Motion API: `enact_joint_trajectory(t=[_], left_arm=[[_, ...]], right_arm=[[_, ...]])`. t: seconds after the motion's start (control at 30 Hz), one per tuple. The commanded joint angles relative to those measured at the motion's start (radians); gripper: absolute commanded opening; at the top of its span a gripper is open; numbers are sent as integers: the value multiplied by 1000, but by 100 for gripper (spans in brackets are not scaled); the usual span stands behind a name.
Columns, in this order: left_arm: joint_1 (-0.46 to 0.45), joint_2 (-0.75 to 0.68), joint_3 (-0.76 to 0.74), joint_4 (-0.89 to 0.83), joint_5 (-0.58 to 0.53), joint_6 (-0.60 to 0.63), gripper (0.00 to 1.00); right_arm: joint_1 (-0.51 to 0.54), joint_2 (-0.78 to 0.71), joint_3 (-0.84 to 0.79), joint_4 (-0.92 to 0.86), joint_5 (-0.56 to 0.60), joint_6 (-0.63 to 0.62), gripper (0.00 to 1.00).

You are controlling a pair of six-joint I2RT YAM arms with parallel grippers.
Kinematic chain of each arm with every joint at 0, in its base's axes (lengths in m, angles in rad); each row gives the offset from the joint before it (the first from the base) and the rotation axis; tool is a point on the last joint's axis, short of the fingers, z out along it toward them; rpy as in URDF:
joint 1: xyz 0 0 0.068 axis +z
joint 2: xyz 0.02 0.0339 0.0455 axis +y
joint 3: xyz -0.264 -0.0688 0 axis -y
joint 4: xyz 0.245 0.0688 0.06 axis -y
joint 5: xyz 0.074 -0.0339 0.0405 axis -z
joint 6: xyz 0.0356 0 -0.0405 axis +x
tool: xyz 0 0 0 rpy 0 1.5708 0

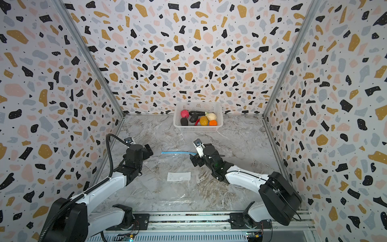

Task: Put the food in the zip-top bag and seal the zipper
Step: 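Reach both grippers toward the blue zipper edge of the clear bag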

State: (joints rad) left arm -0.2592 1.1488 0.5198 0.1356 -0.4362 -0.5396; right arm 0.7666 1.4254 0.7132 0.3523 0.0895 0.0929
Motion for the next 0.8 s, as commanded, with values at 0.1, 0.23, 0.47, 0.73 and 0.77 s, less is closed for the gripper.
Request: enact_joint_trajectory(t=[0.1,0.23,0.47,0.73,0.77], left_arm=[[-13,39,-19,-93,301,-100,99],[-31,111,-13,-81,444,-83,96],[-38,262,-13,-1,607,-52,95],[-37,405,103,-38,645,53,95],[-37,423,113,-24,658,44,94]], right_arm=[[-120,121,108,-272,-395,464,97],[-133,153,97,-306,-486,561,97],[-100,165,48,-306,-493,574,96],[-41,210,46,-277,-512,558,94],[-33,213,49,-275,-514,556,94]])
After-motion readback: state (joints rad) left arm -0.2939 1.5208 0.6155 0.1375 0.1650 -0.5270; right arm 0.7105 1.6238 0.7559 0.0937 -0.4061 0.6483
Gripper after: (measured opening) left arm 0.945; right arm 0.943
